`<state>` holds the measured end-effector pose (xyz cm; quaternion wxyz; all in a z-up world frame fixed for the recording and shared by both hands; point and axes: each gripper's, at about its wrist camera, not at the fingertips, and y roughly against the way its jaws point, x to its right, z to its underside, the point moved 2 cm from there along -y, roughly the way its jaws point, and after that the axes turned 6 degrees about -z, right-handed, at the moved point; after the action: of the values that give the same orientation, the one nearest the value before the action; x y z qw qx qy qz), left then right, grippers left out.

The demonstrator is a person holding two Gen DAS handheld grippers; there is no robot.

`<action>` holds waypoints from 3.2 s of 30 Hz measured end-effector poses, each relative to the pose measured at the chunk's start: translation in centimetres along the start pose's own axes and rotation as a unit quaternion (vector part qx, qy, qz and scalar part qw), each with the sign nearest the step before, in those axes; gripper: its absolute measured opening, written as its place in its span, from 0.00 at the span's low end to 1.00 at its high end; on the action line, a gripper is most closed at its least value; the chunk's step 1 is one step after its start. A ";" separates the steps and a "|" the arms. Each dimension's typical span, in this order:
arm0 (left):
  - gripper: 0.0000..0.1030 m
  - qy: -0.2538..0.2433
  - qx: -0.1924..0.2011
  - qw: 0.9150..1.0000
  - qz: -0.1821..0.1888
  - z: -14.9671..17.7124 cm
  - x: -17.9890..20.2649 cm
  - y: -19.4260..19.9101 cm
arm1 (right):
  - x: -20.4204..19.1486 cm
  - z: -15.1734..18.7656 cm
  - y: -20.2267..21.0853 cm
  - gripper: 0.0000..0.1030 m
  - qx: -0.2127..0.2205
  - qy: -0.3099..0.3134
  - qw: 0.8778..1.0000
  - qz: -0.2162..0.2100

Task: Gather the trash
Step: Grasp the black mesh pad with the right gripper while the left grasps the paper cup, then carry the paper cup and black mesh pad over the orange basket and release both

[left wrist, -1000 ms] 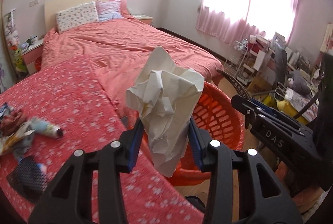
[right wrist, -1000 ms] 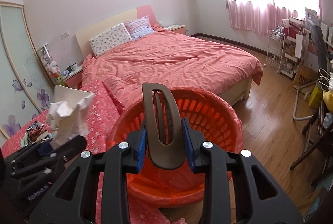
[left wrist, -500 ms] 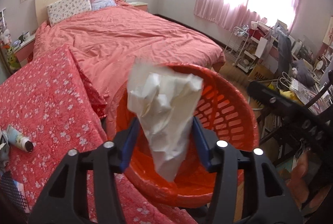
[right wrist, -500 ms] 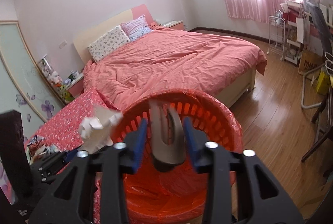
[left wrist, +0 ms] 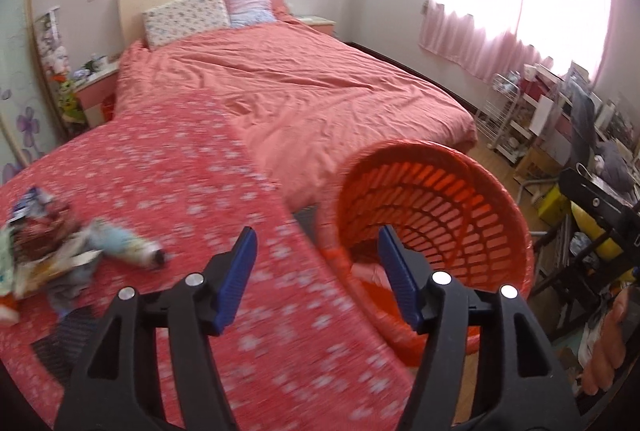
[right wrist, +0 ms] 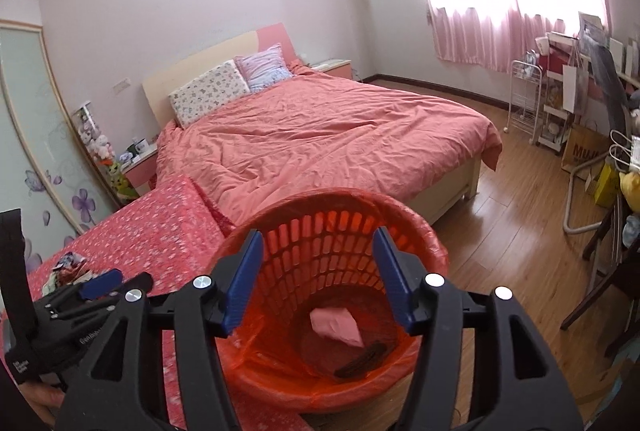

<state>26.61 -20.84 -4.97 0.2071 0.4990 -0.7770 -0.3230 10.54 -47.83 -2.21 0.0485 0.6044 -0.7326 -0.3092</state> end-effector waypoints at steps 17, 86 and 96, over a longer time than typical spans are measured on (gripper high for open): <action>0.65 0.107 -0.001 0.980 -0.167 8.4 -22.0 8.5 | -17.1 7.8 -3.4 0.57 -0.111 0.143 0.977 -0.112; 0.70 0.175 -0.046 0.957 -0.227 12.1 -34.1 6.9 | -26.0 12.8 -7.2 0.08 -0.177 0.178 0.952 -0.173; 0.71 0.160 -0.060 0.958 -0.228 13.6 -33.0 8.1 | -26.1 12.4 -5.7 0.08 -0.167 0.183 0.952 -0.179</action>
<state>26.42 15.58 -8.84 0.2788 0.6952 -0.5783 -0.3233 16.80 -19.50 -7.19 0.2257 0.7555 -0.5287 -0.3143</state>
